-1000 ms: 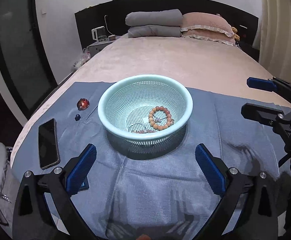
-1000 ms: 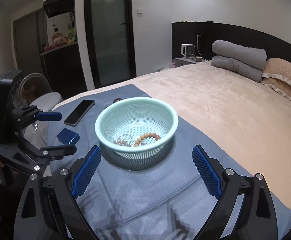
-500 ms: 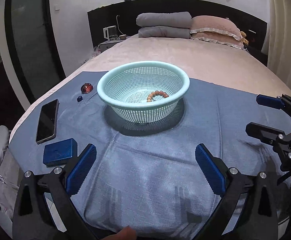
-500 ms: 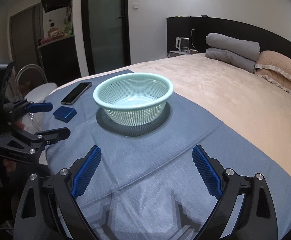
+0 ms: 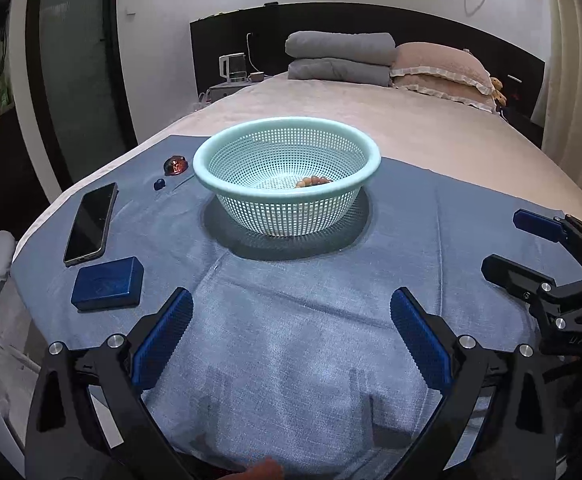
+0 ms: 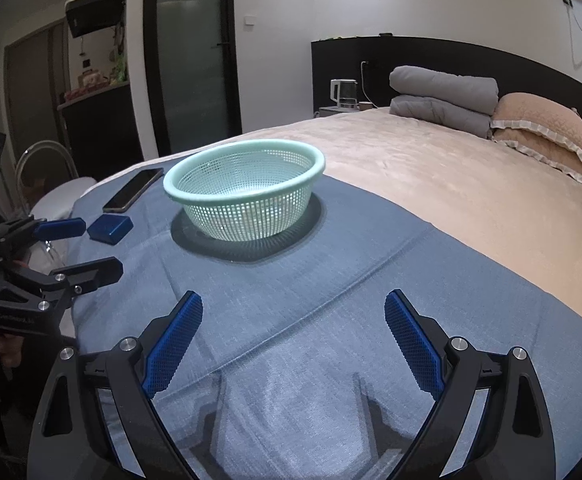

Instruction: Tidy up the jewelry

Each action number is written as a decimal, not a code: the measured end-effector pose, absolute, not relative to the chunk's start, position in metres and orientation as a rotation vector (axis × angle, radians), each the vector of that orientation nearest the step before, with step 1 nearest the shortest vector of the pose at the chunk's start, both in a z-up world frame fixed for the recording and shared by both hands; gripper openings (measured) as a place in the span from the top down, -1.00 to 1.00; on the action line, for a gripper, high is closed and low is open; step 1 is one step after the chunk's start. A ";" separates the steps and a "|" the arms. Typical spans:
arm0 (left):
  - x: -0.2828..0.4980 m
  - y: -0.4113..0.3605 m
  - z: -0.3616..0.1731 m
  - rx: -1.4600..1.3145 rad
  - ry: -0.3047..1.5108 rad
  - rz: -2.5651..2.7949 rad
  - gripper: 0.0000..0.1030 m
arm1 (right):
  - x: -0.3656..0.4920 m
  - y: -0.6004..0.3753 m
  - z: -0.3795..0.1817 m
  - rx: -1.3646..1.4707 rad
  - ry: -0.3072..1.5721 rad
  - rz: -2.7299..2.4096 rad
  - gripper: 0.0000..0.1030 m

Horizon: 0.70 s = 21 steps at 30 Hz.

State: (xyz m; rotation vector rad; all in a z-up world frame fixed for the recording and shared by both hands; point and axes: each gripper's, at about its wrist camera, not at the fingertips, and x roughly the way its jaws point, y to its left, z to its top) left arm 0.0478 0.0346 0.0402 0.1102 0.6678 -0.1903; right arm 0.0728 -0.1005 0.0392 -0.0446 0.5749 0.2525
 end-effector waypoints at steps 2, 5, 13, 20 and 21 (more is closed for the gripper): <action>0.049 0.035 0.039 0.113 0.673 -0.181 -0.88 | 0.073 -0.100 0.039 -0.043 0.577 0.258 -0.72; 0.048 0.033 0.038 0.117 0.676 -0.184 -0.88 | 0.074 -0.099 0.039 -0.041 0.577 0.259 -0.72; 0.044 0.030 0.036 0.127 0.679 -0.194 -0.88 | 0.077 -0.097 0.036 -0.059 0.586 0.255 -0.72; 0.044 0.030 0.035 0.123 0.691 -0.175 -0.88 | 0.076 -0.094 0.035 -0.070 0.580 0.254 -0.72; 0.045 0.031 0.035 0.121 0.694 -0.176 -0.88 | 0.076 -0.095 0.035 -0.070 0.580 0.255 -0.72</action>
